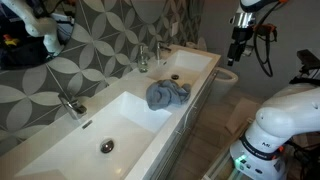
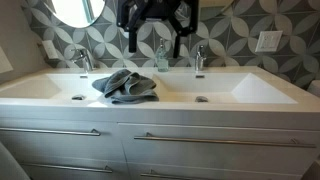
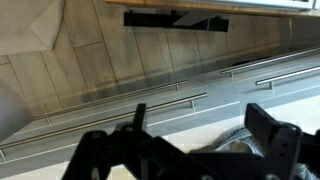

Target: Open the tap faucet on the right

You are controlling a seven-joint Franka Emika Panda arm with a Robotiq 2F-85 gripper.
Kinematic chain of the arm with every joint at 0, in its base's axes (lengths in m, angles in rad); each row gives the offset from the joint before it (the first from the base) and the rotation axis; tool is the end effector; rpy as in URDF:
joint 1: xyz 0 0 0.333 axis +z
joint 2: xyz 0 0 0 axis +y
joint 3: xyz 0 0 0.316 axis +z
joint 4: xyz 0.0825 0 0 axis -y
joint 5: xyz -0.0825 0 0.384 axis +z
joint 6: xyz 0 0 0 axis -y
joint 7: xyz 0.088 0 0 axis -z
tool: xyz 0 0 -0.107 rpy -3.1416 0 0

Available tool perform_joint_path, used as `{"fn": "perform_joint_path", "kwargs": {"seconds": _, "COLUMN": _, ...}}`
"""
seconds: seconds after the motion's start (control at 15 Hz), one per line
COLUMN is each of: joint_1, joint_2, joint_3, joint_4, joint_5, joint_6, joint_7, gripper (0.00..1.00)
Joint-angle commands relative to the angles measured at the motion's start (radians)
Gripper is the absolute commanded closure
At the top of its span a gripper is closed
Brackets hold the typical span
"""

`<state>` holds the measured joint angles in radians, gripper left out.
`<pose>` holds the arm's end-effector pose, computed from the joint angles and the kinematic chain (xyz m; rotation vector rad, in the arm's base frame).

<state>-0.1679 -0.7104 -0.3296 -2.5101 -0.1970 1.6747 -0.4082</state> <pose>0.2777 -0.1825 0.4877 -3.0590 -0.0578 0.1947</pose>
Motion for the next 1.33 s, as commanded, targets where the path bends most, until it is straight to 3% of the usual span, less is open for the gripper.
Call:
{"fn": "perform_joint_path", "kwargs": {"seconds": 0.0, "joint_1": 0.000, "joint_2": 0.000, "joint_3": 0.000, "joint_4": 0.001, "joint_5": 0.001, "joint_6": -0.001, "joint_7": 0.000, "gripper": 0.00}}
{"fn": "perform_joint_path", "kwargs": {"seconds": 0.93, "joint_1": 0.000, "joint_2": 0.000, "joint_3": 0.000, "joint_4": 0.001, "joint_5": 0.001, "joint_6": -0.001, "joint_7": 0.000, "gripper": 0.00}}
{"fn": "perform_joint_path", "kwargs": {"seconds": 1.27, "joint_1": 0.046, "joint_2": 0.217, "joint_3": -0.027, "joint_4": 0.159, "joint_5": 0.198, "joint_6": -0.031, "joint_7": 0.049, "gripper": 0.00}}
